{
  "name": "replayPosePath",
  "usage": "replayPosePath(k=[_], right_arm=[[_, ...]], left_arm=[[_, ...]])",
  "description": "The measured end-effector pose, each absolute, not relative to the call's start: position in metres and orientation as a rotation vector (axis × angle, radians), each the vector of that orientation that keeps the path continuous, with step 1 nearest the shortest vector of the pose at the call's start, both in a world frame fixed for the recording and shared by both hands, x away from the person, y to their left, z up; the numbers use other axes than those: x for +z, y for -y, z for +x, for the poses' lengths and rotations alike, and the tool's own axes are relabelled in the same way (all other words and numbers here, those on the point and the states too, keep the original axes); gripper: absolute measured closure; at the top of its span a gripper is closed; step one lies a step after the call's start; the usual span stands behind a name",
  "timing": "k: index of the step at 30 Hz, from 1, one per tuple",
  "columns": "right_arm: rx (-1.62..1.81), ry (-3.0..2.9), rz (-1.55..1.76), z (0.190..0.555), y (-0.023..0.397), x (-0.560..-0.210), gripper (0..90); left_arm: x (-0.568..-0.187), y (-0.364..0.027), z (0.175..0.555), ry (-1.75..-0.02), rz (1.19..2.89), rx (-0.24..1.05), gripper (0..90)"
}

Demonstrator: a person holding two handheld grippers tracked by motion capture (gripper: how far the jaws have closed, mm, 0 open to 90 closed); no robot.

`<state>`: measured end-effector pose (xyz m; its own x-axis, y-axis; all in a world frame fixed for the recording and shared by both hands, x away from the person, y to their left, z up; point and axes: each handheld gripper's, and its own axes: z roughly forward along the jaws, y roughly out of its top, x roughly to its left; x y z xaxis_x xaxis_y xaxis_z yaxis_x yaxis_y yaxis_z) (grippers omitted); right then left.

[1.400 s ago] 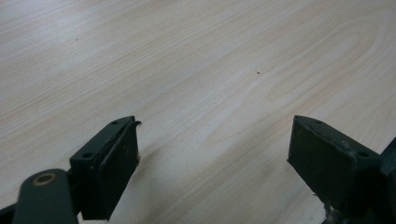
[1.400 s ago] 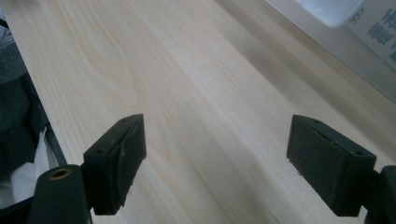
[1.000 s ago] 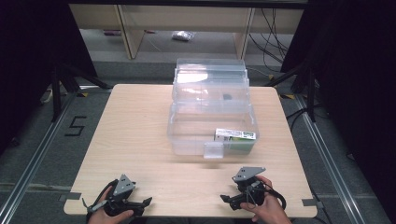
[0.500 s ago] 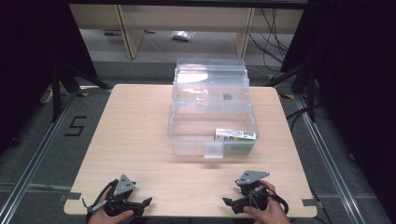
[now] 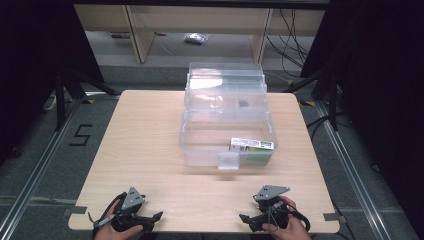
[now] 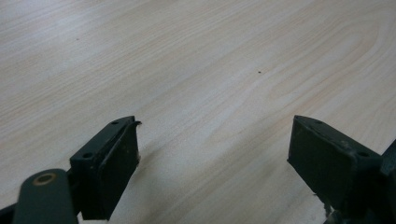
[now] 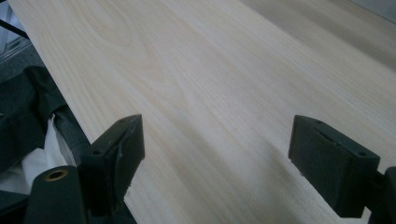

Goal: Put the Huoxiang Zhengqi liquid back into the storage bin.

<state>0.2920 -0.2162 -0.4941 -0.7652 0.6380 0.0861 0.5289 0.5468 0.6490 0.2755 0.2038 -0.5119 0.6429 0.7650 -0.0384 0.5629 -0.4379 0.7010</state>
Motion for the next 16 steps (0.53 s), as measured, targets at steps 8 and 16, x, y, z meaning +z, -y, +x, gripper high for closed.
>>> replayPosePath(k=[8, 16], right_arm=[[1.017, -2.616, 1.0, 0.2915, 0.2156, -0.4927, 19.0], [1.011, -2.616, 1.057, 0.2898, 0.2141, -0.492, 18.9]], left_arm=[[-0.5132, -0.2026, 0.2759, -1.042, 2.145, 0.385, 15.6], [-0.5114, -0.2034, 0.2748, -1.034, 2.148, 0.372, 15.6]])
